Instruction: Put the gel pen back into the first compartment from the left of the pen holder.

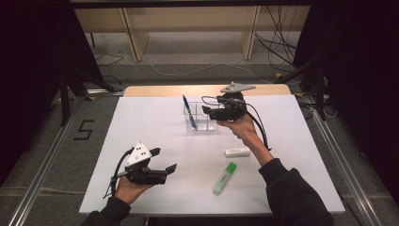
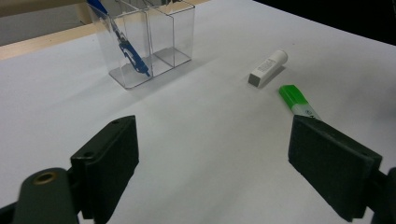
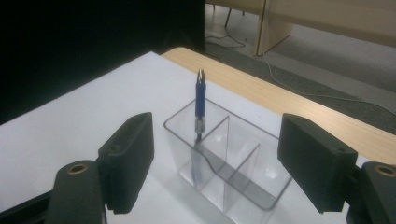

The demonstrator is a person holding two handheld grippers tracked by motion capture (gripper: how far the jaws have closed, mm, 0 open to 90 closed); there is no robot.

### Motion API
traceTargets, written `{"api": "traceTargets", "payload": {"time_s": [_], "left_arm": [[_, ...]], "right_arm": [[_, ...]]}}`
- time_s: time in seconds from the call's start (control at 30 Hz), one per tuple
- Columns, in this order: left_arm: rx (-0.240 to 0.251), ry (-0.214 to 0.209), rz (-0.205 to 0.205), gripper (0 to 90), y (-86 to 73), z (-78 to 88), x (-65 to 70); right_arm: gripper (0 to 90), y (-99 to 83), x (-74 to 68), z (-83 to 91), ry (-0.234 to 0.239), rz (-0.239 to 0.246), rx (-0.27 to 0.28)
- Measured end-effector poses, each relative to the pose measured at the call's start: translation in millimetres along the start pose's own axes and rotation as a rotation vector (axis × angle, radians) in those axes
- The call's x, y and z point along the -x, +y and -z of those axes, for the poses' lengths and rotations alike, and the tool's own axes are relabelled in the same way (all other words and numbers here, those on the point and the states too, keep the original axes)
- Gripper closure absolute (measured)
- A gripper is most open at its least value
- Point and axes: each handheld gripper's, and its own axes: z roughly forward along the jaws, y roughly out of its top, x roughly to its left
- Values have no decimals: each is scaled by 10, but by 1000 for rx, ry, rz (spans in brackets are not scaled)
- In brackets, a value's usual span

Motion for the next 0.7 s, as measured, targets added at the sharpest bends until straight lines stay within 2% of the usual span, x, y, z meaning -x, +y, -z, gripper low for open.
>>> {"api": "traceTargets", "payload": {"time_s": [0.43,0.7], "left_arm": [[-6,-1,5,159,-4,-7,-6],[-14,0,2,159,-4,-10,-8]], "right_arm": [[272,-176,21,231,1,42,-21],[266,-274,19,361,0,46,-26]]}}
